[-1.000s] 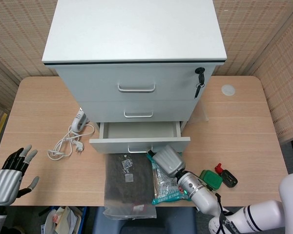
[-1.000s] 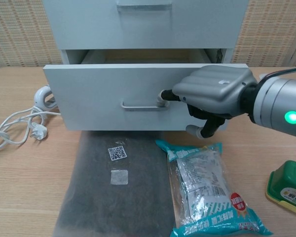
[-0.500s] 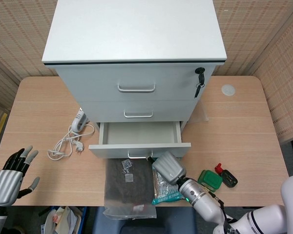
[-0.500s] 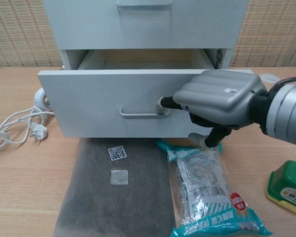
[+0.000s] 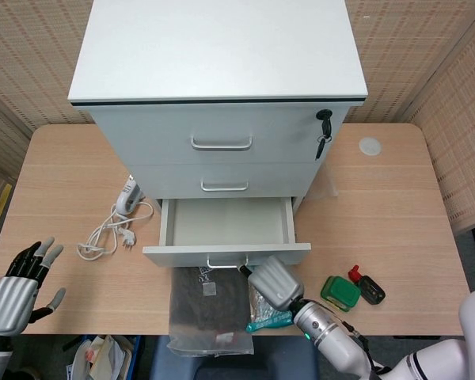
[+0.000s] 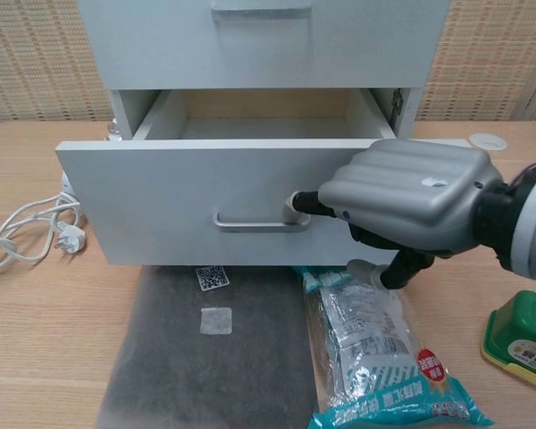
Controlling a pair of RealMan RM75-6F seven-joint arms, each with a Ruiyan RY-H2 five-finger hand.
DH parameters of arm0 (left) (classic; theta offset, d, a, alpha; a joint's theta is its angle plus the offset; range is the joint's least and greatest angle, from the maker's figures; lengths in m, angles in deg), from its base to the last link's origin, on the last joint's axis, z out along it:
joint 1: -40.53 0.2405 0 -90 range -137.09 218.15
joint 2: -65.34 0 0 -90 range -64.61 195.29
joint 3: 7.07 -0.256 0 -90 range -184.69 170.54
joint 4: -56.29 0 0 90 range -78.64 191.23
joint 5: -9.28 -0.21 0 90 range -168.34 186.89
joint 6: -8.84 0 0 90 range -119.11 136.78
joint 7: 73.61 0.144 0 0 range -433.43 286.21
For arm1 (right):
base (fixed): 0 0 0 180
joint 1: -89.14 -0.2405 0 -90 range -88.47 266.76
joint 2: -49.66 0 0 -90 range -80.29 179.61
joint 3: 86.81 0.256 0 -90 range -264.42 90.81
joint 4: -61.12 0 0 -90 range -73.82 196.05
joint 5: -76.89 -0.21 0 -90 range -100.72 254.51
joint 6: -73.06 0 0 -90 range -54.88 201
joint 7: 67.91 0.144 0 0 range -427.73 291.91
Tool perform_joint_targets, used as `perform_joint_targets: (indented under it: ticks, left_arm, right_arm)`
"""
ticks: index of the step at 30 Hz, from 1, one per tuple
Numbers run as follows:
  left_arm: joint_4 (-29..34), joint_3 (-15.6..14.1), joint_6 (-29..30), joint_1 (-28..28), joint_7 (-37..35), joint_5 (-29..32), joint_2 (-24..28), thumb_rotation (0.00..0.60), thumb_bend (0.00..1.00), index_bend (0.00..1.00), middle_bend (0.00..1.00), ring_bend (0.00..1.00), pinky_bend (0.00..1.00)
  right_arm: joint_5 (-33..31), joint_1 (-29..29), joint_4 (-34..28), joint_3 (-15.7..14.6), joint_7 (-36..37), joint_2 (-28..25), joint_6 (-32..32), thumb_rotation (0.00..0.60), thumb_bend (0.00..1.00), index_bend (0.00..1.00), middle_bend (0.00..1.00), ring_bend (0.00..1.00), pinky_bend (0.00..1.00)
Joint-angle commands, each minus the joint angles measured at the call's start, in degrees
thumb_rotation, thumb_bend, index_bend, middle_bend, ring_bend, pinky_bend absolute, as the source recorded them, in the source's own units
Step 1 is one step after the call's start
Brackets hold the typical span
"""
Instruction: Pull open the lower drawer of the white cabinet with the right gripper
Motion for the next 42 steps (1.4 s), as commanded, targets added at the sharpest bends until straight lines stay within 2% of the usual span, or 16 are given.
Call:
perform_joint_targets:
  ticks: [1, 17, 21, 27, 31, 33, 37, 42]
  left_arm:
    - [0.07, -0.01, -0.02, -0.03, 0.09, -0.07, 0.01, 0.6, 0.32, 0.09, 0.0, 0.03, 0.11]
    - [0.83, -0.03, 0.03, -0.11, 0.98, -0.45, 0.27, 0.6, 0.32, 0.09, 0.0, 0.03, 0.11]
    - [0.99, 0.05, 0.29, -0.03, 0.92, -0.47, 0.49, 0.6, 0.32, 0.09, 0.0, 0.03, 0.11]
    - [0.69, 0.25, 0.68, 0.19, 0.17, -0.06, 0.76, 0.6, 0.32, 0.09, 0.0, 0.03, 0.11]
    - [0.35, 0.49, 0.69, 0.24, -0.36, 0.47, 0.76, 0.6, 0.32, 0.09, 0.0, 0.03, 0.11]
    - [0.29, 0.63, 0.62, 0.22, -0.51, 0.77, 0.74, 0.6, 0.32, 0.09, 0.0, 0.03, 0.11]
    - [0.28, 1.26, 0.77, 0.01, -0.69, 1.17, 0.55, 0.6, 0.32, 0.09, 0.0, 0.03, 0.11]
    - [0.57, 1.8, 0.38, -0.6, -0.13, 1.25, 0.22, 0.6, 0.32, 0.09, 0.0, 0.03, 0.11]
  right_arm:
    - [0.59, 0.48, -0.51, -0.67, -0.27, -0.18, -0.05, 0.6, 0.39, 0.16, 0.91, 0.94, 0.82]
    - [9.23, 4.26, -4.22, -4.41, -1.39, -1.61, -1.56, 0.6, 0.39, 0.16, 0.91, 0.94, 0.82]
    - [13.7, 6.08, -5.62, -5.21, -0.06, -3.51, -3.23, 0.6, 0.39, 0.16, 0.91, 0.94, 0.82]
    - [26.41, 12.19, -7.66, -9.88, 7.84, -11.67, -9.28, 0.6, 0.39, 0.16, 0.87, 0.9, 0.82]
    - [35.87, 18.46, -6.44, -13.62, 16.03, -19.23, -16.96, 0.6, 0.39, 0.16, 0.83, 0.84, 0.82]
    - [38.57, 21.39, -4.68, -14.46, 19.25, -21.92, -20.79, 0.6, 0.39, 0.16, 0.81, 0.82, 0.82]
    - [39.41, 27.12, -0.63, -14.59, 25.23, -26.29, -27.42, 0.6, 0.39, 0.16, 0.72, 0.72, 0.8]
    - [34.46, 32.3, 5.69, -12.51, 34.22, -28.47, -30.45, 0.6, 0.37, 0.16, 0.59, 0.57, 0.7]
